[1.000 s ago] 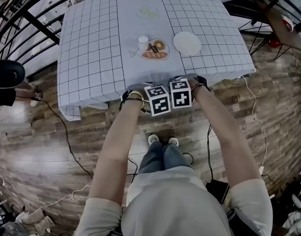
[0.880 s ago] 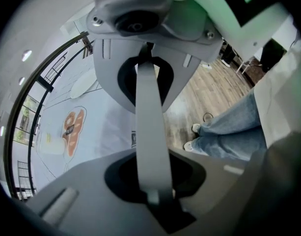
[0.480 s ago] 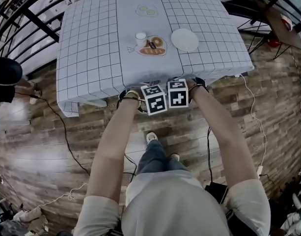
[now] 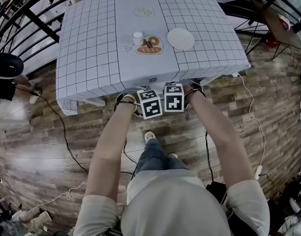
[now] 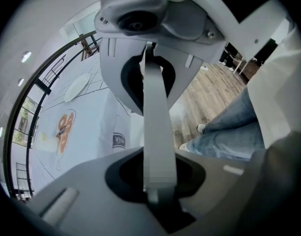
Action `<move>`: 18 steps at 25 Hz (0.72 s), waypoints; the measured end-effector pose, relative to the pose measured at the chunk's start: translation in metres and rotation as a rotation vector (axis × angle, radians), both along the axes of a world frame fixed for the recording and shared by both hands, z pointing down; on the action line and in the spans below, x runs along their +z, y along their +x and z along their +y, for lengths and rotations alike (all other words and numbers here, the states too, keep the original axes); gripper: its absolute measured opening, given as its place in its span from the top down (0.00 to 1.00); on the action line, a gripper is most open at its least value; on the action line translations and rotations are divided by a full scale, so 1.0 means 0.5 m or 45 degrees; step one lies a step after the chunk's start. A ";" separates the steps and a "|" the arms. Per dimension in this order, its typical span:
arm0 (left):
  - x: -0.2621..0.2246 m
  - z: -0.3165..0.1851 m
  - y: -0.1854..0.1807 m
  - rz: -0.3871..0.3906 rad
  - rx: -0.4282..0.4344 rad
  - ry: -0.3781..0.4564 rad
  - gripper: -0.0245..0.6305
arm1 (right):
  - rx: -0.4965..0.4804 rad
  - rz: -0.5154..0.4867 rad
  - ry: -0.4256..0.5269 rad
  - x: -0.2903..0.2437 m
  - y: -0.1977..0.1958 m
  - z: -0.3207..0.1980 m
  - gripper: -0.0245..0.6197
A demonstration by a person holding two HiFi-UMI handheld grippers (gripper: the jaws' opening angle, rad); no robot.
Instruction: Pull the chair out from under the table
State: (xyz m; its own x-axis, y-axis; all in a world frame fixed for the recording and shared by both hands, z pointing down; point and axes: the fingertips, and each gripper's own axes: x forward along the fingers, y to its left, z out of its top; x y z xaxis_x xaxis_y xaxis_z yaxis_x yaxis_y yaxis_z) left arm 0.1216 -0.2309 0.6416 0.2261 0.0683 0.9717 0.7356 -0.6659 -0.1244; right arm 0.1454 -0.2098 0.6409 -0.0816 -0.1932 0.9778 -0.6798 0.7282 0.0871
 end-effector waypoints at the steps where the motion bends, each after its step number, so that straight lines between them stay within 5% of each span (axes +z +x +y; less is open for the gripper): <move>1: 0.000 0.004 -0.003 -0.001 0.003 -0.001 0.84 | 0.001 -0.004 -0.002 0.000 -0.003 0.005 0.85; 18: -0.002 0.085 -0.067 -0.022 0.005 -0.025 0.84 | 0.003 -0.042 -0.024 -0.002 -0.067 0.084 0.85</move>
